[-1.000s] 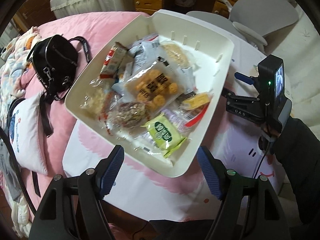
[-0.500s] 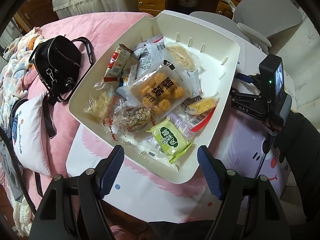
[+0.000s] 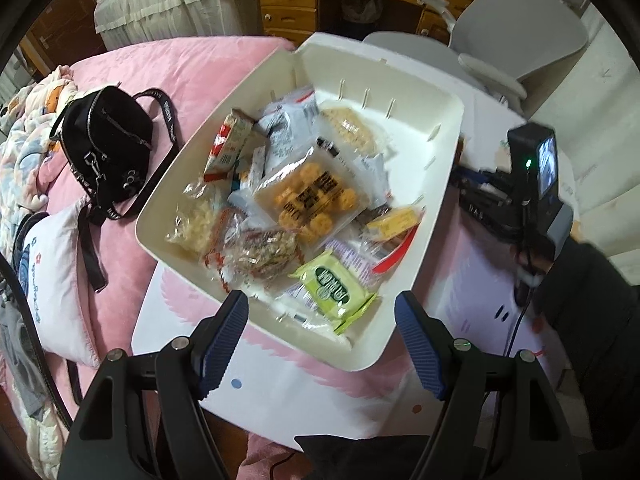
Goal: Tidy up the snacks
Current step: 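Lift orange packet with right tool and drop it into the tray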
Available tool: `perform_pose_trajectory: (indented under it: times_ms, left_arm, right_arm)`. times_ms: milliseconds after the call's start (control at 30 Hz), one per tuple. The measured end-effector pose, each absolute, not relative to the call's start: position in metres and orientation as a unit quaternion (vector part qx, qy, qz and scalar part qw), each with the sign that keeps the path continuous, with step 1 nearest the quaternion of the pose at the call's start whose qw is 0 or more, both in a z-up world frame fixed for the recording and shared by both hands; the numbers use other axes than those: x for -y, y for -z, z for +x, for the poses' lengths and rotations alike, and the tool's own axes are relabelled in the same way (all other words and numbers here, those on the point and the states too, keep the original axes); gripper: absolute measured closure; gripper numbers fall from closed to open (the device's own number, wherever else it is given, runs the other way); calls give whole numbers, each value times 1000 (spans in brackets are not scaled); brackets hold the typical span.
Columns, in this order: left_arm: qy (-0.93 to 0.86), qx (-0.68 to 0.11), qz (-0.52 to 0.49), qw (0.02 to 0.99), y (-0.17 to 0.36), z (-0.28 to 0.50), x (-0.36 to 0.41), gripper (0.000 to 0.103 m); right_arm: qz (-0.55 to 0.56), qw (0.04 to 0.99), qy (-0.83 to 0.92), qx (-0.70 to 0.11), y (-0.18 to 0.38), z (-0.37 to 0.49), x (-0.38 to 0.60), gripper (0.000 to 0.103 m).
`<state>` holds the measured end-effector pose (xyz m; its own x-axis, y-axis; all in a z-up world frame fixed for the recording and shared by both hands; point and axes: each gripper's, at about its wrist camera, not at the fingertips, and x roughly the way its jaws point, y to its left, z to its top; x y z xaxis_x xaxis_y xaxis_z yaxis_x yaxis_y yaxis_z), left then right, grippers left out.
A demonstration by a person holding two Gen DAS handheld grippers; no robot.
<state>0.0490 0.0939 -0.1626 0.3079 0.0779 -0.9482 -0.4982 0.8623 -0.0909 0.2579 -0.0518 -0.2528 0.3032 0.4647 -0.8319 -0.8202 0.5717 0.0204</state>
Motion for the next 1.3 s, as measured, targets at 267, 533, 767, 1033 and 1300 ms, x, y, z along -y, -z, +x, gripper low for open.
perform_pose_trajectory:
  times_ms: [267, 533, 767, 1033, 1300]
  left_arm:
    - [-165, -535, -193, 805, 147, 36, -96, 29]
    - [-134, -513, -195, 825, 137, 16, -108, 29]
    - [-87, -486, -200, 846, 126, 1, -132, 29]
    - [-31, -457, -199, 866, 104, -12, -169, 29]
    - [17, -448, -165, 878, 93, -24, -189, 29]
  right_arm:
    - [-178, 785, -380, -456, 235, 231, 69, 85]
    - [-141, 801, -366, -453, 194, 184, 75, 85]
    - [-118, 813, -348, -453, 164, 130, 59, 85]
    - [-94, 817, -316, -473, 150, 66, 25, 85]
    - [-71, 849, -255, -457, 137, 39, 6, 79]
